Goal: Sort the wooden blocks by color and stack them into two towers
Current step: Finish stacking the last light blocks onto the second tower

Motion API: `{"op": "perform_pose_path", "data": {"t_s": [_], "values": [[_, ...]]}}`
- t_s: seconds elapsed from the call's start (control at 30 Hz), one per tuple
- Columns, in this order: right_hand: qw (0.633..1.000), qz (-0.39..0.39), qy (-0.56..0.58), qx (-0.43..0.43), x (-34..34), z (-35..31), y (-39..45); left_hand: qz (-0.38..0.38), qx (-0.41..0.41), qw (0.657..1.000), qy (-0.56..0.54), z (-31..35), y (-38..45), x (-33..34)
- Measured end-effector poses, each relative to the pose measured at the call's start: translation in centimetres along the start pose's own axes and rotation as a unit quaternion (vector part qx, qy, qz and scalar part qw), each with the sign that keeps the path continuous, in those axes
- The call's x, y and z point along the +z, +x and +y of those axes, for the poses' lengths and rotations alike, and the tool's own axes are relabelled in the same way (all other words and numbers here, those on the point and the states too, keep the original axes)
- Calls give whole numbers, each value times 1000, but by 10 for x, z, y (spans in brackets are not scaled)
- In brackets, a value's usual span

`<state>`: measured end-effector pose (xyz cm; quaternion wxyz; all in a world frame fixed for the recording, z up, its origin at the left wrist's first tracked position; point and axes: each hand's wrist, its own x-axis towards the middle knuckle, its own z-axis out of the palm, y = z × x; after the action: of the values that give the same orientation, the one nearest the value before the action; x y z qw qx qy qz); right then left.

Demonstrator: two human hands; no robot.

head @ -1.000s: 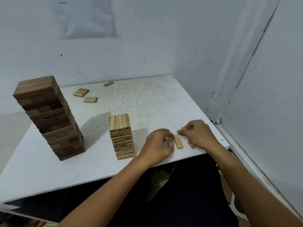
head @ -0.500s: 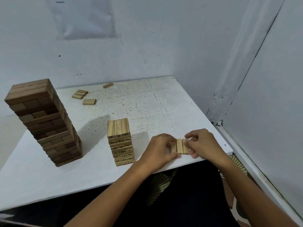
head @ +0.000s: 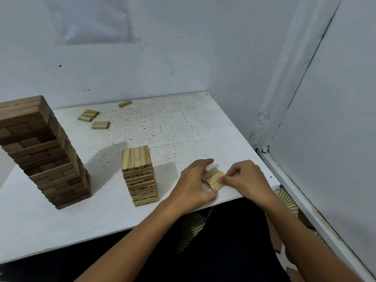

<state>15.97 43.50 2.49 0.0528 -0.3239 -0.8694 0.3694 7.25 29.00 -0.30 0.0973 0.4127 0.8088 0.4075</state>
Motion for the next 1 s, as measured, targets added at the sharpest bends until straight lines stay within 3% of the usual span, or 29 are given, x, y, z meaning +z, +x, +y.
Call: {"op": "perform_pose_path", "data": {"t_s": [0.2,0.27,0.33,0.4,0.5,0.57,0.7,0.83,1.0], "values": [[999,12,-39,-6,5,-2,-6,-59,19,998,-6,-5,7,-10],[999,34,-4,-18,5,-2,-6,-52,17,998,-32,-4,6,-9],[991,84,97,-46,5,0,-6,6,2,994,-113,0,2,-4],[957,115,259,-62,7,-1,-5,73,-28,967,-242,6,0,4],[899,62,430,-54,17,-3,-6,122,-88,902,-405,14,2,11],[880,24,471,-56,23,-3,-8,141,-108,868,-463,21,4,14],[865,-10,497,-68,32,-5,-10,154,-122,834,-515,31,4,18],[856,-23,511,-75,39,-7,-11,152,-130,833,-516,33,4,21],[870,-13,484,-90,45,-10,-14,143,-126,850,-491,28,5,25]]}}
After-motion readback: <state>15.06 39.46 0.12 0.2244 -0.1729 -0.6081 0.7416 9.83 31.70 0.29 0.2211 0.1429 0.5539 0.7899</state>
